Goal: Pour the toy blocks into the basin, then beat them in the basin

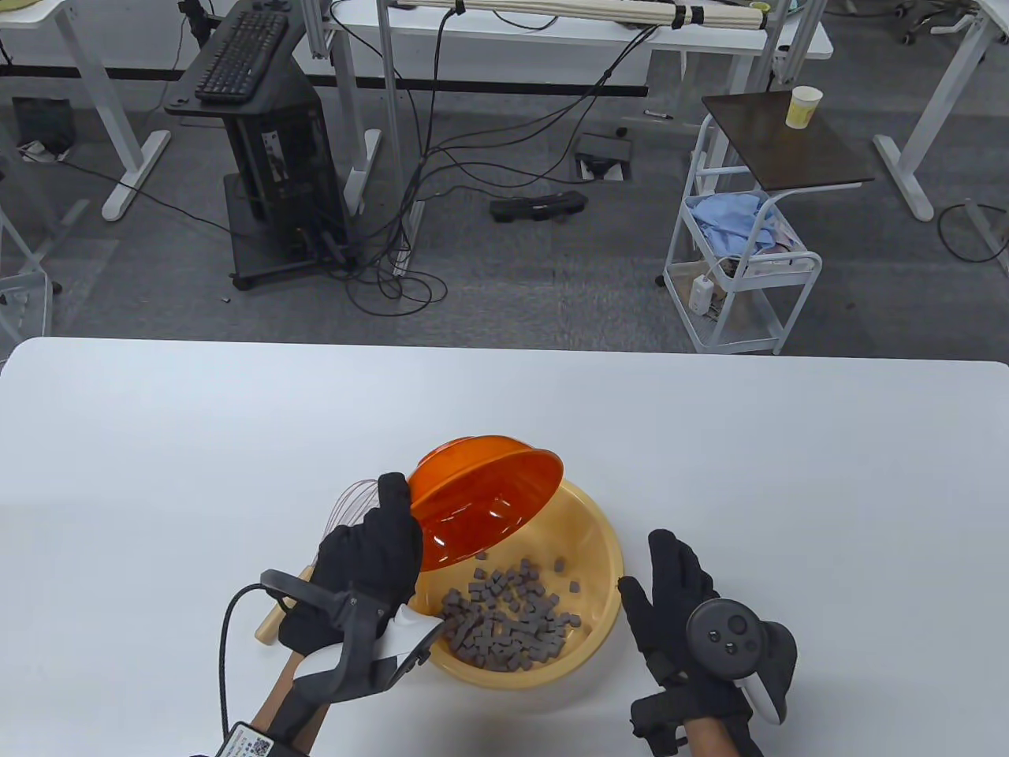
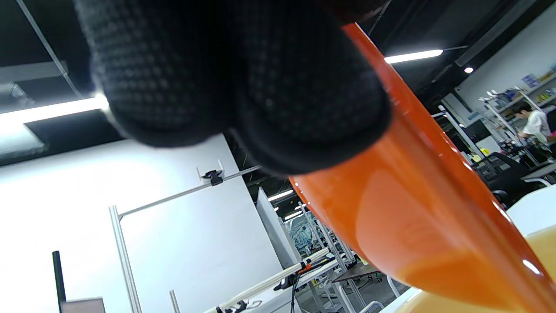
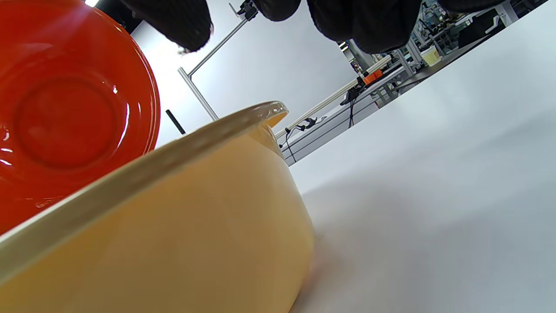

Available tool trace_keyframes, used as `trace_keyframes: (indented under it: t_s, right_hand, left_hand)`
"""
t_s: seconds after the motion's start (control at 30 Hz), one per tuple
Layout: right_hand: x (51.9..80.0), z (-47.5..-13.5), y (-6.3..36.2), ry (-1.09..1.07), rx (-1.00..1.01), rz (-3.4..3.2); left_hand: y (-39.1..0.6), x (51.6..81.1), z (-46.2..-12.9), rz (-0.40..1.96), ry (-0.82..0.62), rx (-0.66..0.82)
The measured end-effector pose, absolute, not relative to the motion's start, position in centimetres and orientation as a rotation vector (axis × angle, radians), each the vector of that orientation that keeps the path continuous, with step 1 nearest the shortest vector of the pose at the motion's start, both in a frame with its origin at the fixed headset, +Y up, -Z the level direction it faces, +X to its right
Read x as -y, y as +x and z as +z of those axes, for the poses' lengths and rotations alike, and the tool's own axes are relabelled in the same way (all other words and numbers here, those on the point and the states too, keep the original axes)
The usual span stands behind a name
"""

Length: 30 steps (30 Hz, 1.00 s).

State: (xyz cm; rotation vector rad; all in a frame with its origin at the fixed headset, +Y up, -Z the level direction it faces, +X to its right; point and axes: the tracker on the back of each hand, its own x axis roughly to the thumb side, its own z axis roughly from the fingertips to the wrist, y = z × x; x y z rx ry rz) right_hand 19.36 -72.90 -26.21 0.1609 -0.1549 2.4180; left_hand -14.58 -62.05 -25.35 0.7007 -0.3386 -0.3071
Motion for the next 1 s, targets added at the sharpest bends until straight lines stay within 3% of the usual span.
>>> trace_keyframes:
  t_s: [0.2, 0.47, 0.77, 1.0]
  right_hand:
    - [72.9, -26.2, 19.5, 0.157, 0.154, 2.411]
    - [72.9, -26.2, 19.7, 0.146, 0.145, 2.400]
    - [72.9, -26.2, 20.0, 0.130, 0.143, 2.404]
    - [72.9, -26.3, 20.0, 0.128, 0.137, 2.409]
  left_hand:
    - [-17.1, 62.2, -27.0, -0.003, 0.517, 0.199]
    - [-23.9, 64.7, -29.6, 0.483, 0.305, -0.075]
    - [-32.0, 67.8, -29.3, 0.757, 0.254, -0.326]
    - [-36.2, 69.9, -28.3, 0.803, 0.219, -0.441]
